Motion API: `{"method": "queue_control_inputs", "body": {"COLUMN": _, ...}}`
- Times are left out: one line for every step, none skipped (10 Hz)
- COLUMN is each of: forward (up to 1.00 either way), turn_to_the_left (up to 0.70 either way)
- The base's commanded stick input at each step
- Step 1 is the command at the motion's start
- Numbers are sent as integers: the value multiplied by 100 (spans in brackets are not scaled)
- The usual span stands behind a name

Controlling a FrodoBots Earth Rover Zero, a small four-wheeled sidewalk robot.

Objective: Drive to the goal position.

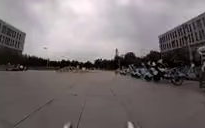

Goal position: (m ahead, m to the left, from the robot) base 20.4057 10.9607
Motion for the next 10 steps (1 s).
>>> {"method": "queue_control_inputs", "body": {"forward": 70, "turn_to_the_left": -13}}
{"method": "queue_control_inputs", "body": {"forward": 70, "turn_to_the_left": -14}}
{"method": "queue_control_inputs", "body": {"forward": 70, "turn_to_the_left": -14}}
{"method": "queue_control_inputs", "body": {"forward": 70, "turn_to_the_left": -14}}
{"method": "queue_control_inputs", "body": {"forward": 70, "turn_to_the_left": -14}}
{"method": "queue_control_inputs", "body": {"forward": 70, "turn_to_the_left": -14}}
{"method": "queue_control_inputs", "body": {"forward": 70, "turn_to_the_left": -13}}
{"method": "queue_control_inputs", "body": {"forward": 70, "turn_to_the_left": -10}}
{"method": "queue_control_inputs", "body": {"forward": 70, "turn_to_the_left": -5}}
{"method": "queue_control_inputs", "body": {"forward": 70, "turn_to_the_left": 0}}
